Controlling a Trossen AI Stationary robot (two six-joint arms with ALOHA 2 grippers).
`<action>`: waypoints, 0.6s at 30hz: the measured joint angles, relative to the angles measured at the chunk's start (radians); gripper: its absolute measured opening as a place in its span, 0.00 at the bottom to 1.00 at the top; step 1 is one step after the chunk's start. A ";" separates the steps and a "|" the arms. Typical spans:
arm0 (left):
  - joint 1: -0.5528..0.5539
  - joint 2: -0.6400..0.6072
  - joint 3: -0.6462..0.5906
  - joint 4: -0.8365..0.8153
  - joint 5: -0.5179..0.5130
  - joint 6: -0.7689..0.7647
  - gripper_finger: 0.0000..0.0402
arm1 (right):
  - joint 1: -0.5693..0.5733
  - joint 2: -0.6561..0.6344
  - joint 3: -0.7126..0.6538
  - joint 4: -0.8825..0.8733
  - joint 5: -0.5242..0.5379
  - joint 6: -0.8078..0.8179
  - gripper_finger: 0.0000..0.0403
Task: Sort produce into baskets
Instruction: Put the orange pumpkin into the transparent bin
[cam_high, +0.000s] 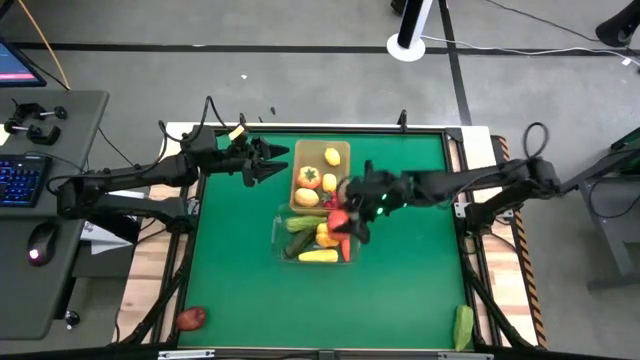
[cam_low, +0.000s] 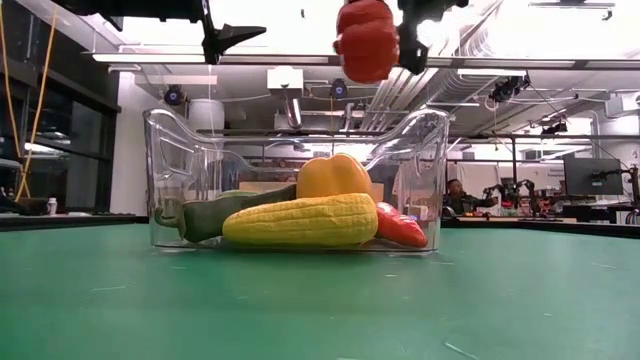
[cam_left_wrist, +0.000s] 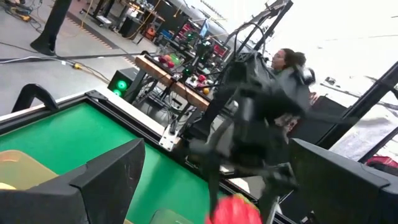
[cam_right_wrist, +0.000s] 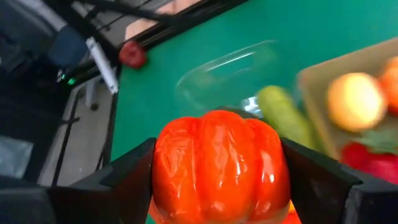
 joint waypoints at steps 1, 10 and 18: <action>0.000 0.000 0.000 0.000 0.000 0.000 0.95 | 0.016 0.025 0.000 0.029 0.000 0.000 0.72; 0.000 0.000 0.000 -0.005 0.001 -0.027 0.95 | 0.062 0.098 0.004 0.083 -0.002 0.078 0.72; -0.001 0.000 0.000 -0.005 0.015 -0.009 0.95 | 0.059 0.086 0.006 0.083 -0.001 0.073 0.72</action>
